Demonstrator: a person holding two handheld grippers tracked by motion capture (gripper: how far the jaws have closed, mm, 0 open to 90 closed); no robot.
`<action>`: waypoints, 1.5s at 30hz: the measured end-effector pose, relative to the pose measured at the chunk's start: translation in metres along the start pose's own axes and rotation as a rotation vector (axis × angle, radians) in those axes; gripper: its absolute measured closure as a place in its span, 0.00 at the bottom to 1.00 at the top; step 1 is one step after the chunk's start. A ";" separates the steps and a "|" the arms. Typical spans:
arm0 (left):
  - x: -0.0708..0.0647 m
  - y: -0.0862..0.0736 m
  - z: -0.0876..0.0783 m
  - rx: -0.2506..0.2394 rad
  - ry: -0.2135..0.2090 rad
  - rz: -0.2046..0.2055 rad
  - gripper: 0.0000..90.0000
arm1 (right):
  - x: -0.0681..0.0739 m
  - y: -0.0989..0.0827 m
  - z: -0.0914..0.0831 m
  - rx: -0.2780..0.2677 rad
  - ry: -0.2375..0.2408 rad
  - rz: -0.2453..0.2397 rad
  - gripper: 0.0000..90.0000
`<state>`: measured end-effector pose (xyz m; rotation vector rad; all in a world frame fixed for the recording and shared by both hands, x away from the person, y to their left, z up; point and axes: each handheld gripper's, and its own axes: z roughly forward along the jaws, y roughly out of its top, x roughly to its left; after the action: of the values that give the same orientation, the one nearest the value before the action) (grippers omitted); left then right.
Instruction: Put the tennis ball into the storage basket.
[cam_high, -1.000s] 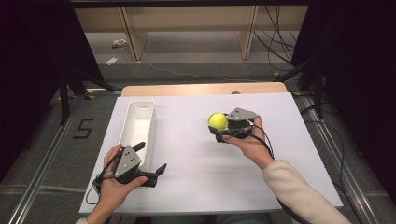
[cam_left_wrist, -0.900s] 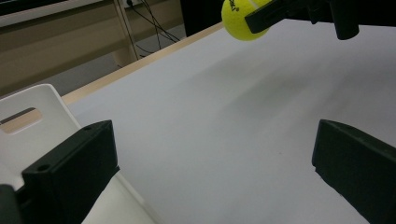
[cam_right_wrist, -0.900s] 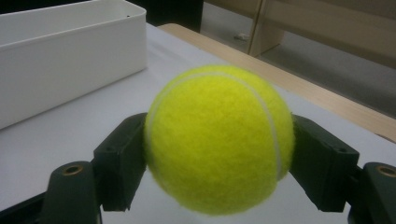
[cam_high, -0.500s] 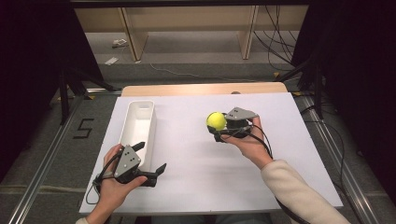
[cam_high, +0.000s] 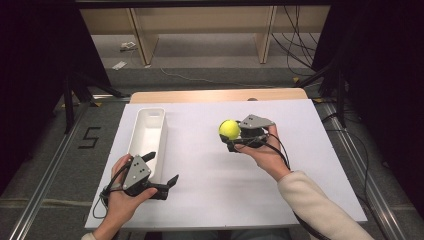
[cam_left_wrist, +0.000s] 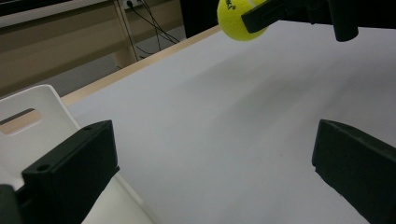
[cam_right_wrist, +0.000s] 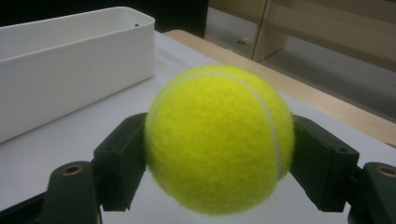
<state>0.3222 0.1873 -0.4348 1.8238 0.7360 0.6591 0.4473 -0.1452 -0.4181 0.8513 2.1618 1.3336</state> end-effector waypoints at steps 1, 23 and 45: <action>0.000 0.000 0.000 -0.002 0.000 -0.001 0.00 | 0.000 0.000 0.000 -0.001 0.000 -0.002 0.29; 0.001 0.002 0.010 -0.012 -0.023 0.013 0.00 | 0.003 0.003 0.003 -0.010 0.011 0.009 0.29; 0.000 0.000 0.008 -0.021 -0.035 0.013 0.00 | 0.010 0.012 0.007 -0.029 0.024 0.000 0.29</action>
<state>0.3280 0.1823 -0.4372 1.8183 0.6917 0.6394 0.4484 -0.1299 -0.4109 0.8275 2.1549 1.3786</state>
